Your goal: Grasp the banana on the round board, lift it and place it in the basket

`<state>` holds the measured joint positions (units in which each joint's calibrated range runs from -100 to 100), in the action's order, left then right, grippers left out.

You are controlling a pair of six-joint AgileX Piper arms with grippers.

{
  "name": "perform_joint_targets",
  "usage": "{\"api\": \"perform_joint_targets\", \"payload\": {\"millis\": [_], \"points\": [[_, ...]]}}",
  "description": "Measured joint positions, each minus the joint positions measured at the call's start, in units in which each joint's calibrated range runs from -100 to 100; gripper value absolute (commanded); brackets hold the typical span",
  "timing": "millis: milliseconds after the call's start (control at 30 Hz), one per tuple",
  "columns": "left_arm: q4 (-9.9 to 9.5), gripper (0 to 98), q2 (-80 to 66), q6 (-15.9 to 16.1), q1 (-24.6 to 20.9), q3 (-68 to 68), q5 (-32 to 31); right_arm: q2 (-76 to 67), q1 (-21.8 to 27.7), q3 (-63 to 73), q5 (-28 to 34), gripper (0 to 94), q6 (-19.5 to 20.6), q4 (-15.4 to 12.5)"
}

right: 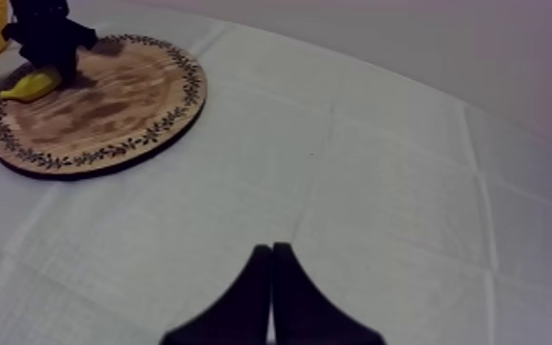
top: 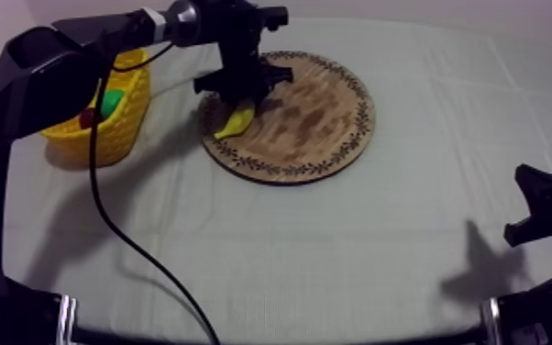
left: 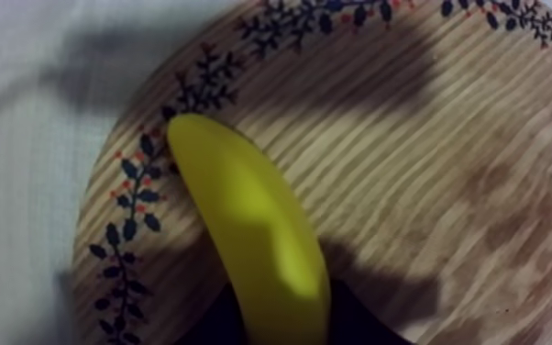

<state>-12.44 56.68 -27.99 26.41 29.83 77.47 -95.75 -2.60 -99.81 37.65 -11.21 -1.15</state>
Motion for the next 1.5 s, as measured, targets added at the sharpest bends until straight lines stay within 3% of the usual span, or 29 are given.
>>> {"api": "perform_joint_targets", "payload": {"millis": [467, 800, 1167, 1500], "points": [[0.52, 26.3, -8.57, 1.63, -0.47, -2.11, 0.09, 0.0, 0.0, 0.0, 0.0, 0.3, 0.0, 0.0], [1.39, 24.6, -24.75, 5.03, -1.78, -9.62, 2.12, 0.0, 0.0, 0.0, -0.04, 0.3, 0.0, 0.0], [3.61, 26.3, -43.22, 10.25, -5.73, -23.49, 3.04, 0.0, 0.0, 0.0, -0.04, 0.3, 0.0, 0.0], [0.53, 25.6, -54.41, 16.97, -10.92, -21.81, 1.27, 0.0, 0.0, 0.0, -0.04, 0.3, 0.0, 0.0]]}}
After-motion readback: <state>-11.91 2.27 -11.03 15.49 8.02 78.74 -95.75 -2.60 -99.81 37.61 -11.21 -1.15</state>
